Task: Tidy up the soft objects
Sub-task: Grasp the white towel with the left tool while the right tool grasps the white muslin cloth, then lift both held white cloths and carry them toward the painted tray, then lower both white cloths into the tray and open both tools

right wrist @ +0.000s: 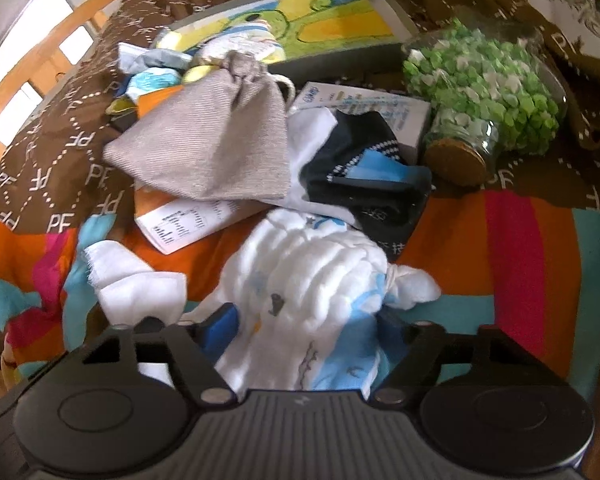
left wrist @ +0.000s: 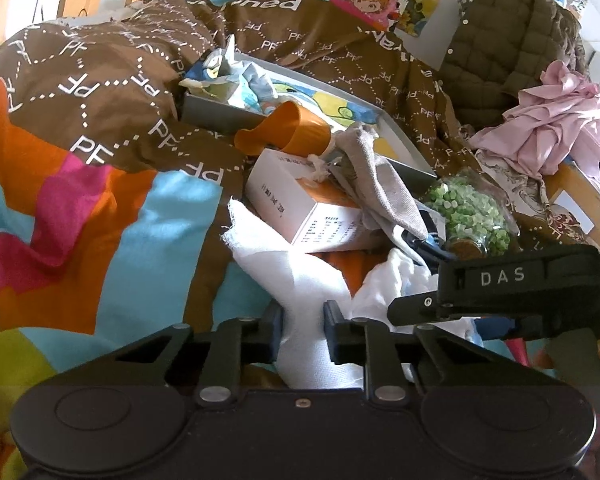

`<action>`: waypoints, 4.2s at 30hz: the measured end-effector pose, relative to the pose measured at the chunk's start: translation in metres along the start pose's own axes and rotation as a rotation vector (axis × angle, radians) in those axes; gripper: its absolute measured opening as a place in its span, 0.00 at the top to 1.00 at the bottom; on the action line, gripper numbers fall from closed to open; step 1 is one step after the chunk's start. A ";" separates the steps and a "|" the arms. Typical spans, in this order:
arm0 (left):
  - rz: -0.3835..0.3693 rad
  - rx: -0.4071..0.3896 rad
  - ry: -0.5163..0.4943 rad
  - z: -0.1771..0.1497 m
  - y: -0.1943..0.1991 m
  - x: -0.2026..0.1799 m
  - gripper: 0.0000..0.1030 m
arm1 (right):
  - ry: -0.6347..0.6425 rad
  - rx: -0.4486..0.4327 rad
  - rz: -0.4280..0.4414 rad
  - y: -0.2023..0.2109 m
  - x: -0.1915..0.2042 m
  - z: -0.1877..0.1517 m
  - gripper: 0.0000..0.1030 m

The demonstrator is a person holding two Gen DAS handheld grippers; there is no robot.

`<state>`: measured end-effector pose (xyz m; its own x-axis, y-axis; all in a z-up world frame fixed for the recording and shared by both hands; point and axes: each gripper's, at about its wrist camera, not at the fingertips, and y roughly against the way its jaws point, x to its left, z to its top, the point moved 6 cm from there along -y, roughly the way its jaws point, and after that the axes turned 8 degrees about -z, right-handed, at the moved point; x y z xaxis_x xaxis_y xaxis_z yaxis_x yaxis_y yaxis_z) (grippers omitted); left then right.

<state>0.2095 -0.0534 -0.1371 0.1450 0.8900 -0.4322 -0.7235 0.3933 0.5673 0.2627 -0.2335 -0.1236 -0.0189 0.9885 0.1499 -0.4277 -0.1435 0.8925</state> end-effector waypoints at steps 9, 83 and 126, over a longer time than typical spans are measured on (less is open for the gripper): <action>0.003 -0.020 -0.022 0.000 0.003 -0.003 0.85 | 0.040 -0.024 0.030 0.005 0.009 -0.003 0.66; -0.029 -0.532 -0.240 0.248 0.005 -0.062 0.87 | -0.059 -0.932 -0.053 0.126 0.021 0.201 0.70; 0.022 0.036 -0.304 0.216 -0.213 -0.041 0.87 | -0.008 -0.559 -0.052 -0.036 -0.043 0.217 0.69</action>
<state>0.5038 -0.1235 -0.0889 0.3290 0.9245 -0.1926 -0.7050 0.3762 0.6012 0.4748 -0.2809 -0.0698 0.0211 0.9930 0.1166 -0.8421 -0.0452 0.5374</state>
